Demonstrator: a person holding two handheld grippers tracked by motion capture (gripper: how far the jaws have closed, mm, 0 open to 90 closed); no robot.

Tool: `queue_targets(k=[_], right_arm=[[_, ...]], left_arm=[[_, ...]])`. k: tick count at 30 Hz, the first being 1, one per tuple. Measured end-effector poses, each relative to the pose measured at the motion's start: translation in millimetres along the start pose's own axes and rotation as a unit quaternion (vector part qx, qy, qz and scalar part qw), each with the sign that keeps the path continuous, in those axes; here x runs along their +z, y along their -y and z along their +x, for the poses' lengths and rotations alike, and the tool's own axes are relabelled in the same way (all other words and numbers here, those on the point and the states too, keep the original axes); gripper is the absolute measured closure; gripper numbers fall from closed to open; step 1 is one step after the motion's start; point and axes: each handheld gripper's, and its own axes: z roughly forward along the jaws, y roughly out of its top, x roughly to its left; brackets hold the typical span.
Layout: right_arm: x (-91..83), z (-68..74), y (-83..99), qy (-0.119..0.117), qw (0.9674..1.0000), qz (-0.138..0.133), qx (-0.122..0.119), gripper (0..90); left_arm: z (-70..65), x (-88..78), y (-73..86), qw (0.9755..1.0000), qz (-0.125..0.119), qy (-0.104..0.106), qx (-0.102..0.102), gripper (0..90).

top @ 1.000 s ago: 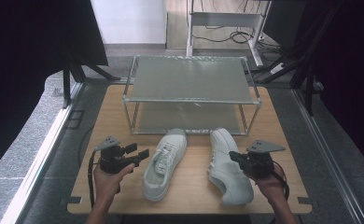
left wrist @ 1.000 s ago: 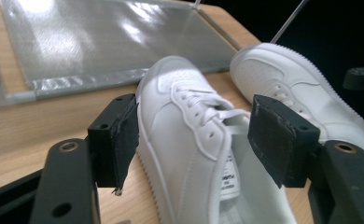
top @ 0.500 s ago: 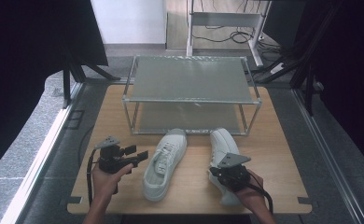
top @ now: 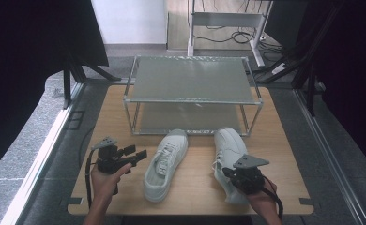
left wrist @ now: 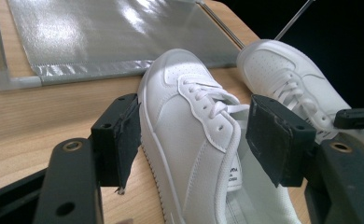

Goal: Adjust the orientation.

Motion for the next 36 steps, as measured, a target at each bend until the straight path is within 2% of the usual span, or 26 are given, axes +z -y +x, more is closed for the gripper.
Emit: queue_targets(k=[9, 10, 12, 13, 14, 16, 20, 23, 24, 25, 26, 28, 29, 30, 34, 36], right_arm=[[-18.4, -21.8, 10.8, 0.033, 0.9984, -0.031, 0.033, 90.0], [-21.3, -26.1, 13.1, 0.039, 0.9978, -0.038, 0.038, 90.0], [-30.4, -44.4, 19.9, 0.034, 0.9956, -0.054, 0.069, 90.0], [-30.4, -44.4, 19.9, 0.034, 0.9956, -0.054, 0.069, 90.0], [-36.5, -57.2, 24.2, 0.038, 0.9940, -0.062, 0.082, 90.0], [-42.8, -67.8, 29.0, 0.062, 0.9925, -0.061, 0.086, 90.0], [-39.7, -81.6, 40.1, 0.057, 0.9921, -0.042, 0.104, 90.0], [-39.3, -80.3, 38.8, 0.055, 0.9920, -0.045, 0.104, 90.0], [-41.4, -74.6, 34.9, 0.068, 0.9924, -0.047, 0.091, 90.0], [-41.4, -74.6, 34.9, 0.068, 0.9924, -0.047, 0.091, 90.0], [-45.8, -67.8, 31.5, 0.075, 0.9921, -0.058, 0.082, 90.0], [-51.5, -60.3, 28.5, 0.048, 0.9929, -0.074, 0.079, 90.0], [-51.5, -60.3, 28.5, 0.048, 0.9929, -0.074, 0.079, 90.0], [-51.2, -49.1, 26.4, 0.037, 0.9944, -0.074, 0.066, 90.0], [-38.8, -26.4, 29.1, 0.003, 0.9985, -0.043, 0.035, 90.0], [-32.5, -18.4, 34.0, 0.012, 0.9993, -0.026, 0.024, 90.0]], left_arm=[[0.7, 1.8, 0.9, 1.0000, 0.007, -0.001, -0.004, 35.4], [0.8, 2.5, 1.1, 1.0000, 0.009, -0.001, -0.005, 35.4], [0.3, 4.8, 1.8, 0.9999, 0.013, 0.000, -0.005, 35.5], [0.3, 4.8, 1.8, 0.9999, 0.013, 0.000, -0.005, 35.5], [-0.3, 6.3, 2.2, 0.9998, 0.018, -0.004, -0.004, 35.5], [-0.7, 7.5, 2.5, 0.9998, 0.019, -0.003, -0.005, 35.6], [-1.4, 7.6, 2.3, 0.9998, 0.019, -0.002, -0.005, 35.7], [-1.3, 6.6, 2.0, 0.9998, 0.018, -0.002, -0.006, 35.7], [-0.8, 5.8, 1.9, 0.9998, 0.018, -0.001, -0.007, 35.7], [-0.8, 5.8, 1.9, 0.9998, 0.018, -0.001, -0.007, 35.7], [-0.3, 5.5, 2.0, 0.9998, 0.018, -0.001, -0.008, 35.7], [-0.1, 6.4, 2.5, 0.9998, 0.019, -0.001, -0.009, 35.8], [-0.1, 6.4, 2.5, 0.9998, 0.019, -0.001, -0.009, 35.8], [-0.3, 7.8, 2.9, 0.9997, 0.023, 0.000, -0.008, 35.8], [-1.5, 9.2, 3.2, 0.9996, 0.027, 0.003, -0.006, 36.2], [-1.8, 8.9, 3.1, 0.9996, 0.027, 0.003, -0.006, 36.2]])
